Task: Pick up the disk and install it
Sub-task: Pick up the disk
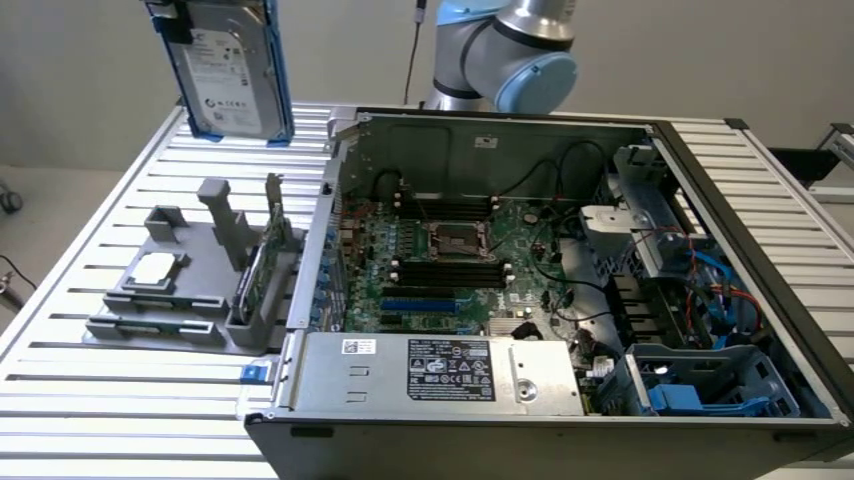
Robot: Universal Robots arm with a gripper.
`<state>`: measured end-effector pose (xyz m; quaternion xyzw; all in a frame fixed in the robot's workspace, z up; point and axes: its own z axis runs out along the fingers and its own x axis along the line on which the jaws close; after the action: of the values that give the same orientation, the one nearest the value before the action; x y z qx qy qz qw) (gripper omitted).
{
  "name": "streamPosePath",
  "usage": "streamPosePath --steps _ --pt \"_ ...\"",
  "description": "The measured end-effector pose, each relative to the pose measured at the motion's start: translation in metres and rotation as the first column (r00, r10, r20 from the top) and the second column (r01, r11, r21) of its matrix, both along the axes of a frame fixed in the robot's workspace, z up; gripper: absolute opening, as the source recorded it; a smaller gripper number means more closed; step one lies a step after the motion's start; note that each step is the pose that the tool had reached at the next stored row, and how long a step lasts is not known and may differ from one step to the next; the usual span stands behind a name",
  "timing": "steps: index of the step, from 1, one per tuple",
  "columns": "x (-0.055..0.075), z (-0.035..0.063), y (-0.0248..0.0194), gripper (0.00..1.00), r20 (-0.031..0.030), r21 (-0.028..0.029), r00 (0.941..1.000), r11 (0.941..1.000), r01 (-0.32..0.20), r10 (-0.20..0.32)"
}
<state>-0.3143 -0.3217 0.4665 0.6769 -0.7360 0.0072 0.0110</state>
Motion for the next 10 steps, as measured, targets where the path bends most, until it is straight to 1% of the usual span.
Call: streamPosePath --steps 10 --pt "0.045 0.0126 -0.0136 0.33 -0.0003 0.0062 1.0 1.0 0.0 0.0"
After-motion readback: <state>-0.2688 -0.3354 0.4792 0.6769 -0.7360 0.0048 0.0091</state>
